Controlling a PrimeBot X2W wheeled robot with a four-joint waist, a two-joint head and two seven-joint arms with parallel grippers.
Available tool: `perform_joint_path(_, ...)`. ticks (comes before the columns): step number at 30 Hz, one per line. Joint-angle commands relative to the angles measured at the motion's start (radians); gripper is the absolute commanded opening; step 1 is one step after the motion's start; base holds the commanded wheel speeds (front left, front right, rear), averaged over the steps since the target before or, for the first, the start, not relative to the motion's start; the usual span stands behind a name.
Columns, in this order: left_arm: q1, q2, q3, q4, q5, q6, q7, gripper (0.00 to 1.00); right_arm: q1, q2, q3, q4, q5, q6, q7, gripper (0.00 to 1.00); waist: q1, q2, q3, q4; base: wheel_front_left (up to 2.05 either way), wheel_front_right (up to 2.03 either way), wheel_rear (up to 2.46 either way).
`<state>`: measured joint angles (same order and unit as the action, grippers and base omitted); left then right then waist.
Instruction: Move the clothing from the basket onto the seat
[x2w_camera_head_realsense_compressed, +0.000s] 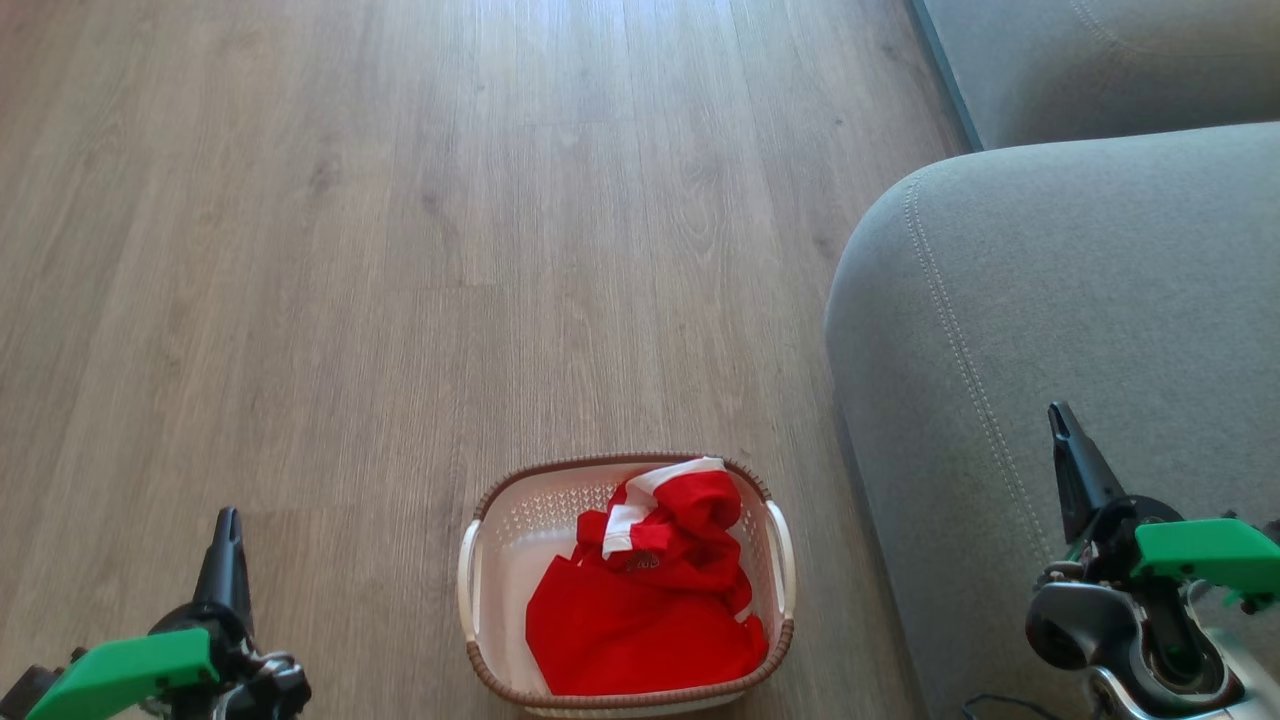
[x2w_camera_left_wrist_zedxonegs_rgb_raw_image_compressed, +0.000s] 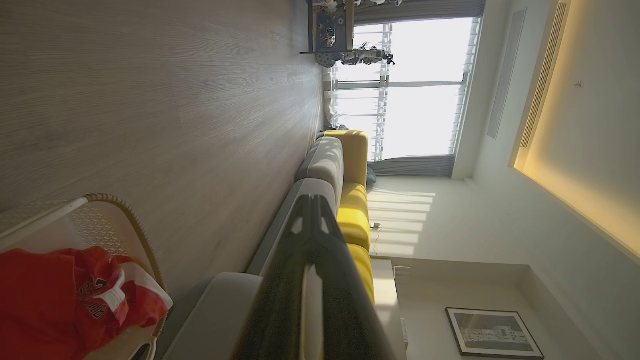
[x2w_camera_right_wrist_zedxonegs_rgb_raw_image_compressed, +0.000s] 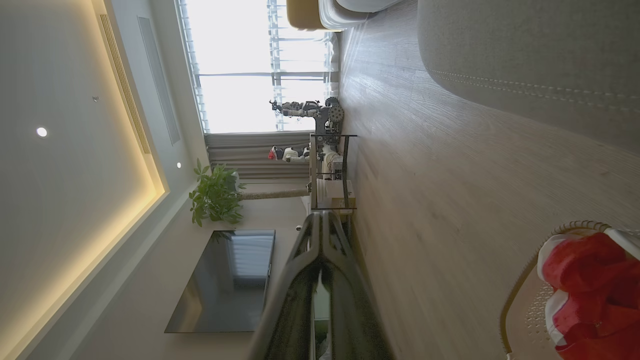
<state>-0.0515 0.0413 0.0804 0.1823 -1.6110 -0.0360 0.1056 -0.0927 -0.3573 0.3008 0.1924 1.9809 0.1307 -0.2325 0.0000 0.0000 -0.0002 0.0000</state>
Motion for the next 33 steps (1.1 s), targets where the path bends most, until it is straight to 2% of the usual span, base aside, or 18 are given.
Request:
perform_joint_path(1, -0.049, 0.009, 0.035, -0.034, 0.002, -0.007, 0.006, 0.0, -0.043, -0.028, 0.013, -0.037, 0.001, 0.0, -0.008, 0.0, 0.0, 0.0, 0.0, 0.0, 0.0, 0.0, 0.0)
perform_joint_path(3, -0.049, 0.009, 0.035, -0.034, 0.002, -0.007, 0.006, 0.0, -0.043, -0.028, 0.013, -0.037, 0.001, 0.0, -0.008, 0.0, 0.0, 0.0, 0.0, 0.0, 0.0, 0.0, 0.0)
perform_joint_path(4, 0.0, 0.0, -0.001, 0.003, 0.0, 0.001, 0.0, 1.0, 0.001, 0.002, 0.0, 0.004, 0.0, 0.0, 0.0, 1.0, 0.0, 0.0, 0.0, 0.0, 0.0, 0.0, 0.0)
perform_joint_path(8, 0.025, -0.006, -0.004, 0.056, 0.001, 0.001, -0.003, 1.0, 0.029, 0.026, 0.016, 0.052, -0.003, 0.0, 0.0, 1.0, 0.0, 0.0, 0.0, 0.0, 0.0, 0.0, 0.0)
perform_joint_path(19, 0.045, -0.005, -0.011, 0.033, 0.023, -0.002, -0.038, 1.0, 0.032, 0.053, 0.012, 0.056, -0.064, 0.0, -0.002, 1.0, 0.0, 0.0, -0.008, 0.0, 0.0, 0.0, 0.0)
perform_joint_path(33, 0.057, -0.003, -0.022, -0.01, 0.131, 0.023, -0.076, 1.0, 0.031, 0.083, -0.019, 0.052, -0.212, 0.0, -0.006, 1.0, 0.0, 0.0, -0.016, 0.001, 0.0, 0.0, 0.0)
